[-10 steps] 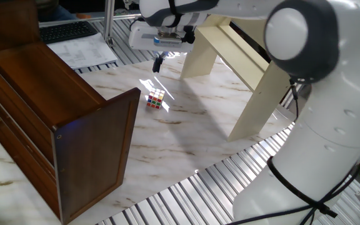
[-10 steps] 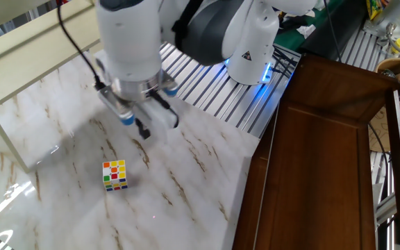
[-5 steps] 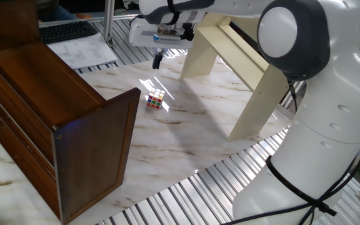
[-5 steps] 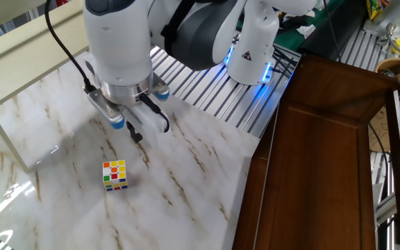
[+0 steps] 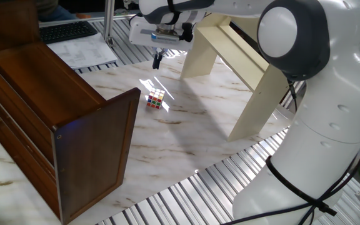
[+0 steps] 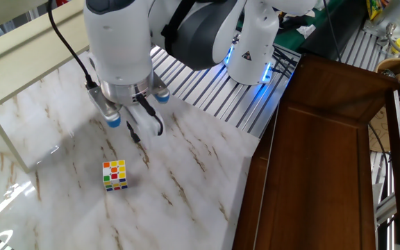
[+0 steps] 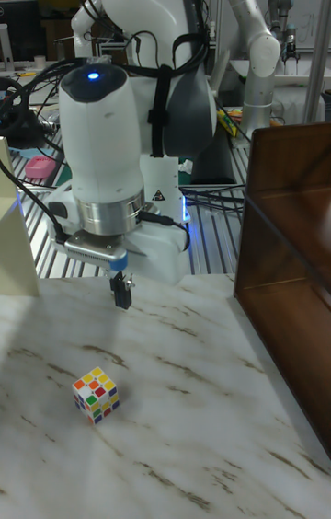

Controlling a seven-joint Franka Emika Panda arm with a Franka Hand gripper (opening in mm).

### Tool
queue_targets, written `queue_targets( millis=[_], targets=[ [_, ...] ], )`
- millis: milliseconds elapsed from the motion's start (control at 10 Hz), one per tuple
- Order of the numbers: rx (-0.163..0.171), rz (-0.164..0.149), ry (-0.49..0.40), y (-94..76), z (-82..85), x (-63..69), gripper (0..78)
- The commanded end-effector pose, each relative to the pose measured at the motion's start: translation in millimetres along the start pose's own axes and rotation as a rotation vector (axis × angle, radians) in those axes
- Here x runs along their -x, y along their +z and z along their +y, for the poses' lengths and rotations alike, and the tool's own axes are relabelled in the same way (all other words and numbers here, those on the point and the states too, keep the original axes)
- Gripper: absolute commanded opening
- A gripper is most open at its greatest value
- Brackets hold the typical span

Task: Put the object on the shelf

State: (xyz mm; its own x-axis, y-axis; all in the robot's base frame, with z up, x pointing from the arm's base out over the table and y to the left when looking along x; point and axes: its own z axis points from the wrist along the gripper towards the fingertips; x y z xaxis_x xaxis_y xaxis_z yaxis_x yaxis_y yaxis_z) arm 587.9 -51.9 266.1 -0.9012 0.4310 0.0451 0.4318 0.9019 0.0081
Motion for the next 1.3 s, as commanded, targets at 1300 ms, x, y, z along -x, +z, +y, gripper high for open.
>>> queue_targets(
  millis=[1300],
  targets=[
    [-0.009,-0.049,0.105,47.4,-15.8,23.4,0.0]
  ],
)
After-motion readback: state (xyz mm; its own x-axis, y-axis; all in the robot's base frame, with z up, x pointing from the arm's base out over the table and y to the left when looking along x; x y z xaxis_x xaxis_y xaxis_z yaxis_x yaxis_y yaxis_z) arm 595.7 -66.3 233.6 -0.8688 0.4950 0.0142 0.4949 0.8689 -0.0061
